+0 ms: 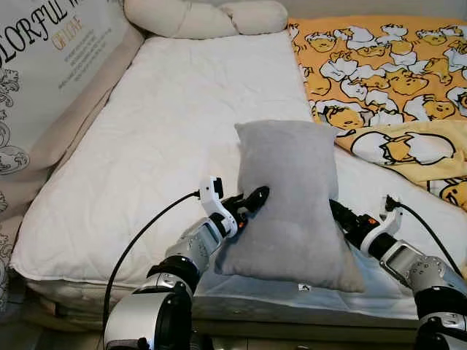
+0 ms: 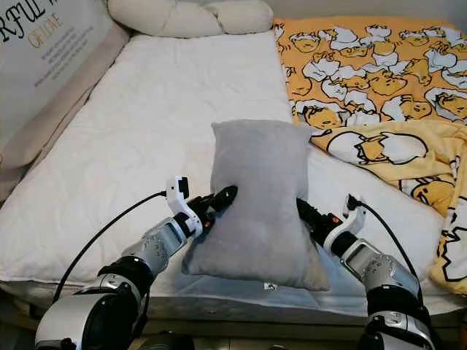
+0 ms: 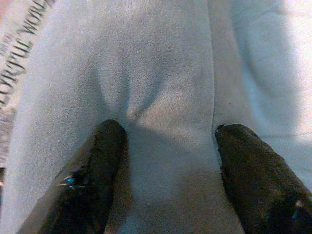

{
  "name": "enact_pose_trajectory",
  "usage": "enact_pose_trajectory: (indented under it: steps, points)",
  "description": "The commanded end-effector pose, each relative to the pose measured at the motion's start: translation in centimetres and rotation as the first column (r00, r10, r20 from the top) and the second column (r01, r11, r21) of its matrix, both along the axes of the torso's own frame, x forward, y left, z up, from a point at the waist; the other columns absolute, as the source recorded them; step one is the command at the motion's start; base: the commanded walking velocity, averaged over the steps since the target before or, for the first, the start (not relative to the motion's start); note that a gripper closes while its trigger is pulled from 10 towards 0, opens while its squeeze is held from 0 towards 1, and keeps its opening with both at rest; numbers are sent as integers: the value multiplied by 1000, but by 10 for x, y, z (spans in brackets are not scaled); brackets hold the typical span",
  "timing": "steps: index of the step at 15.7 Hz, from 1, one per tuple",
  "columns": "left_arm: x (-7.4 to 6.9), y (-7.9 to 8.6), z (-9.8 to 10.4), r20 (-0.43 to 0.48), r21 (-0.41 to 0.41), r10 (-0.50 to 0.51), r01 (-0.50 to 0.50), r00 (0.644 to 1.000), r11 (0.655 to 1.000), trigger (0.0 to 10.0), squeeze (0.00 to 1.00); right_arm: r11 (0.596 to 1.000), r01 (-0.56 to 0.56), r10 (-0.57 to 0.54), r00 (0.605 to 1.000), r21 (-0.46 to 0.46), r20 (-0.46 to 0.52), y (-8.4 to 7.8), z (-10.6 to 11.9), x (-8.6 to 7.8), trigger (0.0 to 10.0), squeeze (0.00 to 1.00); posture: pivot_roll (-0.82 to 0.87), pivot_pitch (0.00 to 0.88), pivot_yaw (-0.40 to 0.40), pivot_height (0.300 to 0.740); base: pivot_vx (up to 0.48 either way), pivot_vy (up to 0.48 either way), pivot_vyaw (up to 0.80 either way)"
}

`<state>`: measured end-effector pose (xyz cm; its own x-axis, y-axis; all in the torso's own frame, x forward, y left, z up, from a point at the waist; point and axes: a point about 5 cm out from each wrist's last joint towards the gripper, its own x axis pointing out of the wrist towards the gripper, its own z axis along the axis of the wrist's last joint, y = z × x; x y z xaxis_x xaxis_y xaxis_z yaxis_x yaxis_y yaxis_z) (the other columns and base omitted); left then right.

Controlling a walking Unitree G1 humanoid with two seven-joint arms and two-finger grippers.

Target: Clean up the room

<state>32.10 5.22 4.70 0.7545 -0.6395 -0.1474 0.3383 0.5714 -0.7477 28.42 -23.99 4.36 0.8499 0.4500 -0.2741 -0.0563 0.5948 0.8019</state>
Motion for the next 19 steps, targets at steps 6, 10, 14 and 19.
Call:
enact_pose_trajectory:
  steps: [6,10,14,19]
  points:
    - [-12,-29,-2,-10,9,-176,176,984,984,0,0,990,-141,141,990,-8,0,26,-6,-5,0,0,-94,57,83,740,0,0,0]
    - [-9,-23,-2,-24,47,-174,175,984,983,0,0,990,-142,142,990,-26,23,35,-4,-1,0,0,-83,44,95,740,0,0,0]
    - [-8,-16,-4,-32,77,-160,162,987,984,0,0,989,-131,130,991,-72,-13,42,-7,4,0,0,-63,25,100,740,0,0,0]
    - [-5,-10,-4,-54,82,-122,126,991,989,0,0,991,-92,95,995,-93,23,52,-7,7,0,0,-64,11,113,740,0,0,0]
